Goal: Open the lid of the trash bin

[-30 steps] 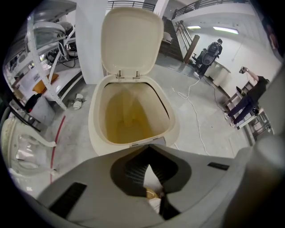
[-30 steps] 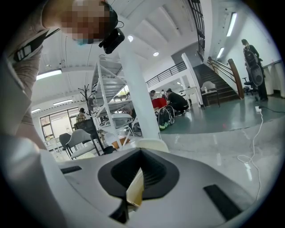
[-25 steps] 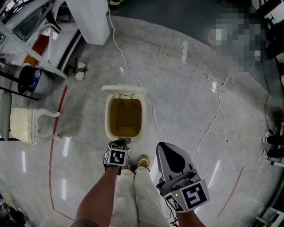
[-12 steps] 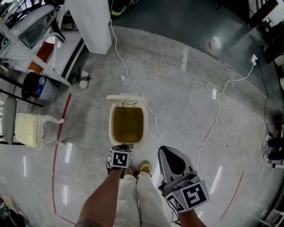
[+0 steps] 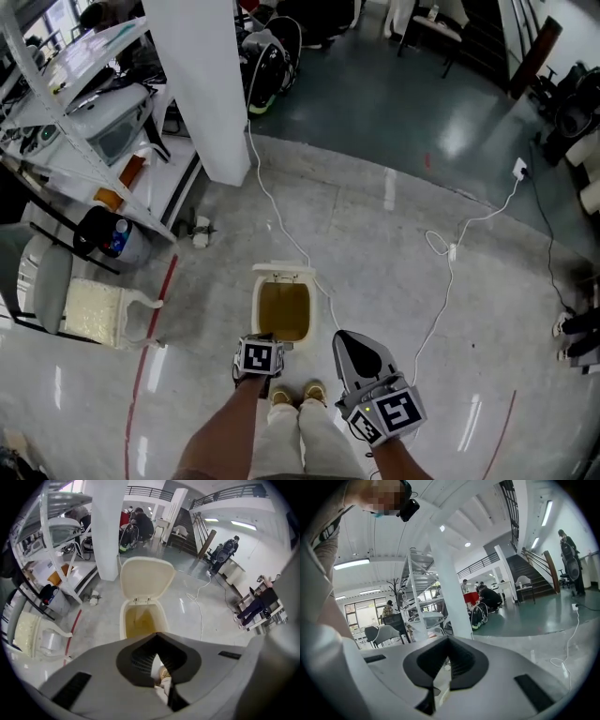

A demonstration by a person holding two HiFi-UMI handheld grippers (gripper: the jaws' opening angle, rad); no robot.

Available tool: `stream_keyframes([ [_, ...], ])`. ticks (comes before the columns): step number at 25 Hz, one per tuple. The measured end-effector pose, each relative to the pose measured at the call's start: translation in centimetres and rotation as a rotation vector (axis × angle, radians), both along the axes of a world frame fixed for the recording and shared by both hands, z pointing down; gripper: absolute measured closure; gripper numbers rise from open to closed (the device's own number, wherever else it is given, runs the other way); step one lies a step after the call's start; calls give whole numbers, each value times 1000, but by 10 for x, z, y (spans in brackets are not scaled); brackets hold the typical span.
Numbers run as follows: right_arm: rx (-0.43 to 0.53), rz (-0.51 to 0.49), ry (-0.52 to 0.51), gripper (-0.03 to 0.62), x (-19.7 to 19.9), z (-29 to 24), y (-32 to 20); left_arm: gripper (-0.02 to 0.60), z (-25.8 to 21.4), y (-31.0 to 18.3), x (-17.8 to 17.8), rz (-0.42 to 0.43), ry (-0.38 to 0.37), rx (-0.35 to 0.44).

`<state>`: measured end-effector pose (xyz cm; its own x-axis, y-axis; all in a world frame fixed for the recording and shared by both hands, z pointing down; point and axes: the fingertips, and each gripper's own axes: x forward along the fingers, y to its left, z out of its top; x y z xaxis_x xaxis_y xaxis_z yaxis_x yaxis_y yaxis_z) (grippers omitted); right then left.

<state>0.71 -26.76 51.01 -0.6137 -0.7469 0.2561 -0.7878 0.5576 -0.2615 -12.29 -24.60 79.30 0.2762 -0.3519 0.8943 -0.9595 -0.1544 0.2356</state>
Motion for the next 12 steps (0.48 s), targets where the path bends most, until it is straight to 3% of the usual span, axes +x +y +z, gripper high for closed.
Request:
stream_keyframes([
  [7, 22, -21, -6, 559, 7, -54, 14, 588, -97, -2, 1, -13, 33, 90],
  [12, 14, -43, -33, 559, 13, -72, 25, 588, -199, -28, 3, -65, 89, 322],
])
